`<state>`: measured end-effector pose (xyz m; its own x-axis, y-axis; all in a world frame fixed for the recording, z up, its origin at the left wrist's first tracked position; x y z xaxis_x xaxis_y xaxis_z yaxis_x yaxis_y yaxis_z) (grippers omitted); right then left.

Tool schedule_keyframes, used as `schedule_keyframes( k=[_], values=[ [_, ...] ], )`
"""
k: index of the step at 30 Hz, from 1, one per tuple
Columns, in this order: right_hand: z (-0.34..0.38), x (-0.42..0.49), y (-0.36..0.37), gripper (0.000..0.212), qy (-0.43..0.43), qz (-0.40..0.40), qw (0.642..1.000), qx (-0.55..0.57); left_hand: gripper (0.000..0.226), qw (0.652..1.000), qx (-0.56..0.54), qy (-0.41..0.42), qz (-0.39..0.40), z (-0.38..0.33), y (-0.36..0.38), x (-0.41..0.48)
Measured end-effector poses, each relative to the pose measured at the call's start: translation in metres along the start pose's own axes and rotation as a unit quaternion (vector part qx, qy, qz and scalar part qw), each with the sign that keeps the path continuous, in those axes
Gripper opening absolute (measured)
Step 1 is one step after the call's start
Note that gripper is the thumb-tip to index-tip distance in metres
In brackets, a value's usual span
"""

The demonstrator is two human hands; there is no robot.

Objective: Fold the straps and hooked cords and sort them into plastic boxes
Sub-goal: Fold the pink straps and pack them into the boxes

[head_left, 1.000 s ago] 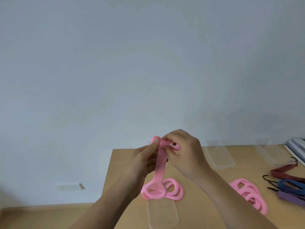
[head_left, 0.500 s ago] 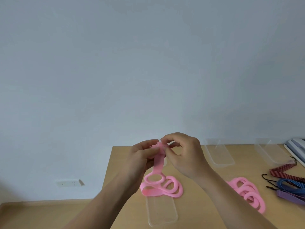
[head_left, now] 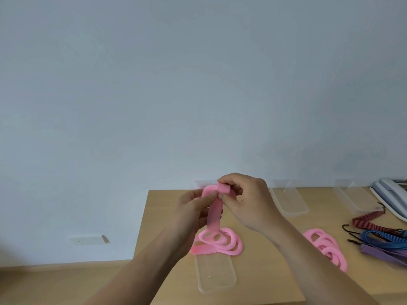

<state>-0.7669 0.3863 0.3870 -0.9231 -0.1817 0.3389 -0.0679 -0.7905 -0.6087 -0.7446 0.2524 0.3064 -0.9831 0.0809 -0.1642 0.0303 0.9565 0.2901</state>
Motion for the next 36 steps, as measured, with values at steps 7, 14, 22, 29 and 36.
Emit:
schedule_keyframes(
  k=[7, 14, 22, 29, 36],
  values=[
    [0.019, -0.007, 0.000, 0.018, -0.041, -0.069, 0.997, 0.000, 0.044, 0.998, 0.044, -0.040, -0.001, 0.008, -0.011, -0.006],
    [0.044, -0.022, 0.012, 0.018, -0.143, -0.112, 0.980, -0.084, 0.043, 1.000, -0.013, -0.019, 0.019, -0.005, -0.018, -0.010],
    [0.052, -0.029, 0.006, 0.028, -0.134, -0.103, 0.983, -0.069, 0.030, 0.999, -0.007, -0.008, 0.031, 0.003, -0.025, -0.008],
    [0.020, -0.017, 0.030, 0.012, 0.010, 0.089, 0.992, -0.085, 0.026, 0.997, 0.037, -0.005, 0.062, 0.008, -0.024, -0.010],
    [0.009, -0.022, 0.025, 0.013, 0.048, 0.061, 0.992, -0.103, 0.041, 0.994, 0.020, -0.032, 0.098, 0.019, -0.015, -0.013]
  ],
)
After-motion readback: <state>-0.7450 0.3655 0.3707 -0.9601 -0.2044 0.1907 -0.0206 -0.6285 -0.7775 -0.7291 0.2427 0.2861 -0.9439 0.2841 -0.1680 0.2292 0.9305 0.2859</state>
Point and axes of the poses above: each hand's wrist, its own x-axis towards the middle knuckle, its own y-axis out of the palm, z = x × y, the point moved 9 cm from there along x, towards the middle knuckle, and after that the axes turned 4 degrees about y, right-handed, at the moved point
